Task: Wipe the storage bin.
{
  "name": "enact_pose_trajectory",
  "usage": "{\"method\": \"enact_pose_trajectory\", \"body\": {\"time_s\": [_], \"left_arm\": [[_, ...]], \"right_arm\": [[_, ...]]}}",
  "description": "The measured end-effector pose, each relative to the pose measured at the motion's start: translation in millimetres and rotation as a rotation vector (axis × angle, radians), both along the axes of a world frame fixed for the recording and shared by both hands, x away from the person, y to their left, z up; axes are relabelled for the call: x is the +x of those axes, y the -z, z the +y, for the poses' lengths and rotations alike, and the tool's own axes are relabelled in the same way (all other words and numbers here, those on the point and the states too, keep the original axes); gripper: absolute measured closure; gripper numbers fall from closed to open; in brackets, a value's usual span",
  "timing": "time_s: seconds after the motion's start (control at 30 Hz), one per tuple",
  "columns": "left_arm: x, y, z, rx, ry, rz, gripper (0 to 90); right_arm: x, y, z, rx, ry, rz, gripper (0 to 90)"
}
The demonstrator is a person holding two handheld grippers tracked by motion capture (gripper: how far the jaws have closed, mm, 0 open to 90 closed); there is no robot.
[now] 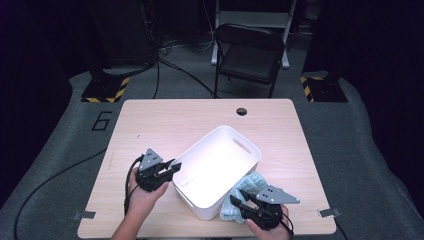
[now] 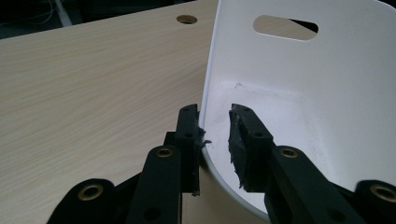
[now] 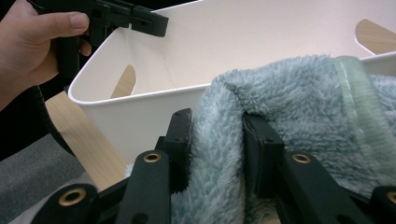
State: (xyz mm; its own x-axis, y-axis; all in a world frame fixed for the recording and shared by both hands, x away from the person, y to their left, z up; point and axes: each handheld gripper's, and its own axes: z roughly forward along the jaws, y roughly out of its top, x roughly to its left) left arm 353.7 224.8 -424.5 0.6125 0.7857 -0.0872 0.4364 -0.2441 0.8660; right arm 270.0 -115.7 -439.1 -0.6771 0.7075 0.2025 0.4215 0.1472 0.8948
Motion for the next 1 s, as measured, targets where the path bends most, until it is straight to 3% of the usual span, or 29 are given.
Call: {"method": "enact_pose_trajectory", "body": {"time_s": [0.1,0.3,0.67,1.0], "left_arm": [[-0.4,0.1,-0.3,-0.002,-0.004,0.000,73.3],[-0.8,0.2,-1.0,-0.004,-0.010,-0.001,73.3],[-0.4,0.4,-0.6,-0.005,-0.006,0.000,72.4],[-0.8,0.5,-1.4,-0.010,-0.012,-0.001,72.3]], "right_arm": [[1.6,3.5,-0.4,0.018,-0.005,0.009,65.3],[5.9,17.2,0.9,-0.016,-0.012,0.042,65.3],[18.6,53.2,0.9,-0.069,-0.008,0.165,65.3],[17.3,49.8,3.2,-0.080,0.001,0.168,65.1]]}}
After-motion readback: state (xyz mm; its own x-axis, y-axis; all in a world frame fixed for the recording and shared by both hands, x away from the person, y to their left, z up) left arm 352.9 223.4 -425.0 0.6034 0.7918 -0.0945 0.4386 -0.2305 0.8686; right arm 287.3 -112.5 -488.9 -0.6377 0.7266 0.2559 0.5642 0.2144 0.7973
